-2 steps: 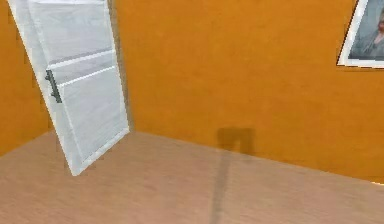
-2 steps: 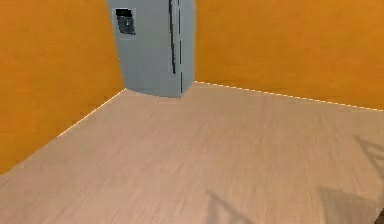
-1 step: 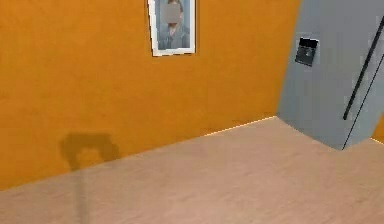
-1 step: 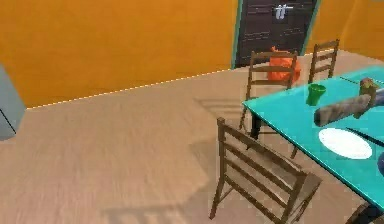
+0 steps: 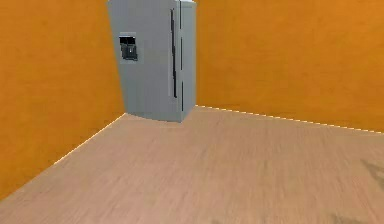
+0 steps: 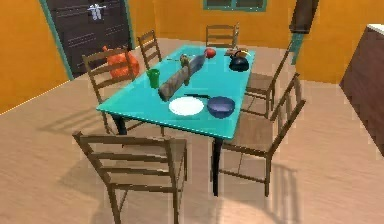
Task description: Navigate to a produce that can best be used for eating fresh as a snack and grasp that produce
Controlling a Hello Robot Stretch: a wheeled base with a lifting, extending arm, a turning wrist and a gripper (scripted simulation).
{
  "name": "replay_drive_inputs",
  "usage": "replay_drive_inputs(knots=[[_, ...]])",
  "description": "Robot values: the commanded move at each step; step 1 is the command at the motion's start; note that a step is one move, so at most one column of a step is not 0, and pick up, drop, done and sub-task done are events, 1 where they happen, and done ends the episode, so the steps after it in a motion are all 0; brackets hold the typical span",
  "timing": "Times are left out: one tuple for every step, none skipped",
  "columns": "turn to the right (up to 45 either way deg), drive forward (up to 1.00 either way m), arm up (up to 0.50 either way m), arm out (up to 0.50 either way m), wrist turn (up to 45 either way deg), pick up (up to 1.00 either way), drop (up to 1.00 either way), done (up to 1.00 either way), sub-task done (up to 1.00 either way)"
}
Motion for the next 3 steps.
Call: replay_drive_inputs(knots=[[18.0,0.0,0.0,0.0,0.0,0.0,0.0,0.0,0.0],[0.0,0.95,0.0,0.0,0.0,0.0,0.0,0.0,0.0],[45.0,0.0,0.0,0.0,0.0,0.0,0.0,0.0,0.0]])
